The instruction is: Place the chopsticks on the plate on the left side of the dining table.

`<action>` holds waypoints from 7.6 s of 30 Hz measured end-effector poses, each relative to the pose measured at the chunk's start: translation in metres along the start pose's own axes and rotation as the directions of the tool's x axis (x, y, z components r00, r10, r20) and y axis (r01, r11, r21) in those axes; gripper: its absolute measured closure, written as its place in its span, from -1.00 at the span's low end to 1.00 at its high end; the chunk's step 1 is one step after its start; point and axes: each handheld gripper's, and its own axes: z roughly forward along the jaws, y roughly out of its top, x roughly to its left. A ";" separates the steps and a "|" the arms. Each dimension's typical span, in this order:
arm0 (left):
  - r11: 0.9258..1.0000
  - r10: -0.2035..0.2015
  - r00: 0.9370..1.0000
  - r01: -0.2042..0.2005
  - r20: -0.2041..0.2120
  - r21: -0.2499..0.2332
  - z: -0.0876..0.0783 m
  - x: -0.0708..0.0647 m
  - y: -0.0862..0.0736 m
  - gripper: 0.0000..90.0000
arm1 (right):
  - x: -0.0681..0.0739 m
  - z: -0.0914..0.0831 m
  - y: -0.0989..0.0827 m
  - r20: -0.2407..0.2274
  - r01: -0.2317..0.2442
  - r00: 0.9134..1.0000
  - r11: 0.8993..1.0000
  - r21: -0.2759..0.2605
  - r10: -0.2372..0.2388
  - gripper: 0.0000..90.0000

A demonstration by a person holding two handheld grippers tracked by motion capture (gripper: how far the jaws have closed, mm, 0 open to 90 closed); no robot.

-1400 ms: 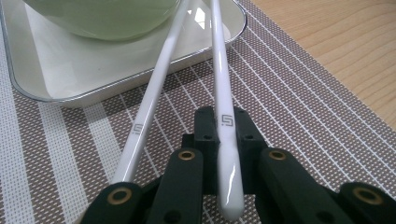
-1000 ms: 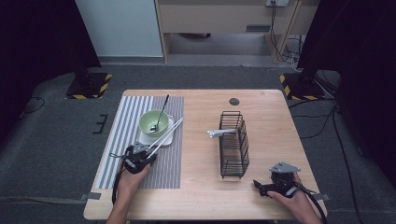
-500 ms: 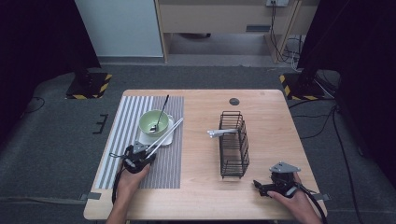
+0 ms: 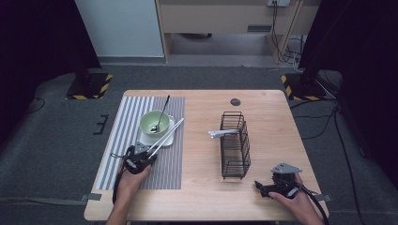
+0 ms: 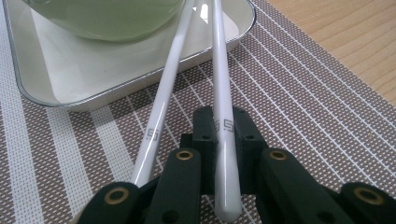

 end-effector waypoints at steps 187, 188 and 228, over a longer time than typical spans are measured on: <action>0.998 -0.036 0.976 0.025 -0.215 -0.052 -0.014 0.042 -0.003 -0.24 | 0.000 -0.001 -0.001 -0.006 0.008 1.000 1.000 -0.002 -0.008 -0.99; 0.998 -0.034 0.976 0.024 -0.215 -0.052 -0.014 0.042 -0.003 -0.24 | 0.000 -0.001 -0.001 -0.006 0.008 1.000 1.000 -0.002 -0.008 -0.99; 0.995 -0.066 0.967 0.046 -0.247 -0.084 -0.013 0.051 -0.002 -0.32 | 0.000 -0.001 -0.001 -0.007 0.008 1.000 1.000 -0.001 -0.008 -0.99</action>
